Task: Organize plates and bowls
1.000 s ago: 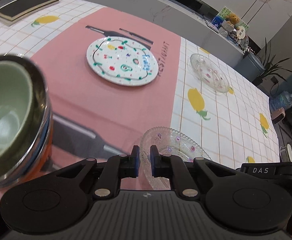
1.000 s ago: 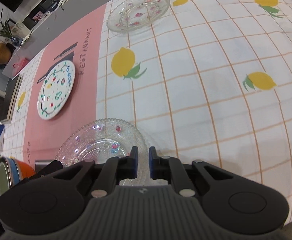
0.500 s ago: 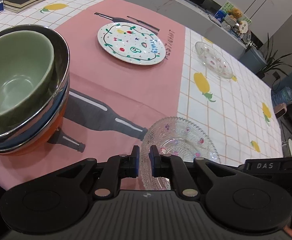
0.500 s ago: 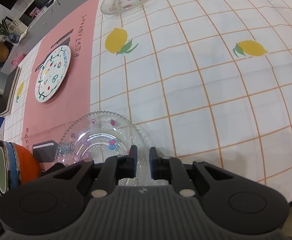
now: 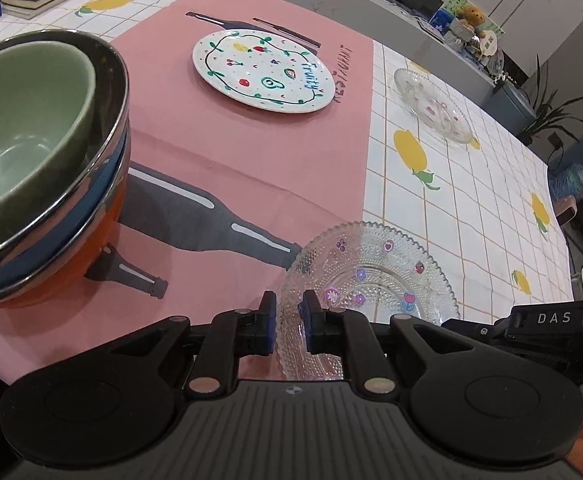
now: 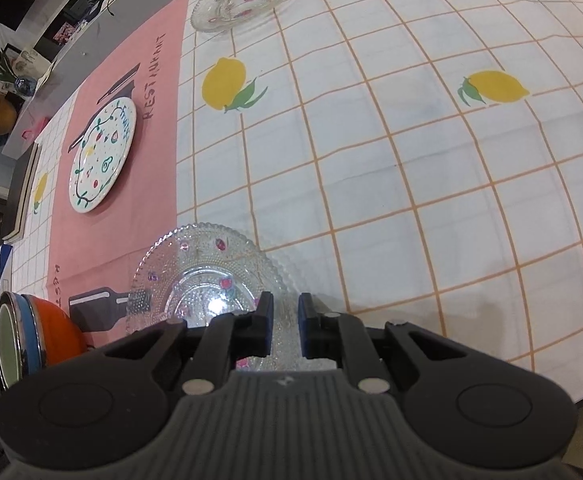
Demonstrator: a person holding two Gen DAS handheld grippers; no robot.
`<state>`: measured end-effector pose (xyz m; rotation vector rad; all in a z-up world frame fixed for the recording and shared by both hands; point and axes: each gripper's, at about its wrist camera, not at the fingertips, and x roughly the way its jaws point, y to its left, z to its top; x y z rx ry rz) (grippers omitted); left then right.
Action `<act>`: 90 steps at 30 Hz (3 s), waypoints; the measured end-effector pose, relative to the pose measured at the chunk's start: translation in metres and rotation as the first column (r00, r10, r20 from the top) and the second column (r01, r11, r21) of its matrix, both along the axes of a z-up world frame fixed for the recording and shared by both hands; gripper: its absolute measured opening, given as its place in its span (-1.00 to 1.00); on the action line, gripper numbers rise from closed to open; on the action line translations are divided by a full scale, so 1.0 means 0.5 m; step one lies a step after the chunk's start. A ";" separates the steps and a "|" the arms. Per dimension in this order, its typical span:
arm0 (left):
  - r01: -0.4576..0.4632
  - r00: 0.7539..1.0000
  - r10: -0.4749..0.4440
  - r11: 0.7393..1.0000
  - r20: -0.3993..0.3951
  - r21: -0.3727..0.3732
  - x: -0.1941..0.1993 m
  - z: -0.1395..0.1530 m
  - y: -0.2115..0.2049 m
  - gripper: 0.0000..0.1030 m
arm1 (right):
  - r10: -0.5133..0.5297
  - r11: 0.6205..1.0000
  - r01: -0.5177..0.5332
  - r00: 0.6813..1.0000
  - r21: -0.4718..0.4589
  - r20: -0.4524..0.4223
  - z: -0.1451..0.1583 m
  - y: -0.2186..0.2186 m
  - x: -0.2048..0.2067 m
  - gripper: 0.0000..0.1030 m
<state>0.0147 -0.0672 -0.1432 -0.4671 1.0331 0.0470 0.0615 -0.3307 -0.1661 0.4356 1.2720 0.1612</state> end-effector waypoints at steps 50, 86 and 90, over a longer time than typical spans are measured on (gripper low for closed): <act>-0.360 0.930 0.359 0.933 0.078 0.002 0.254 0.098 0.160 0.03 | -0.029 0.981 -0.027 0.959 0.194 0.281 0.087 0.186 0.258 -0.19; -0.442 0.888 0.452 0.890 -0.088 0.107 0.357 0.005 0.182 -0.54 | -0.019 0.986 0.001 0.995 0.168 0.102 -0.025 0.235 0.348 -0.88; -0.413 0.901 0.425 0.902 -0.089 0.122 0.342 0.007 0.156 -0.54 | -0.026 0.988 0.018 0.998 0.153 0.053 -0.015 0.212 0.339 -0.87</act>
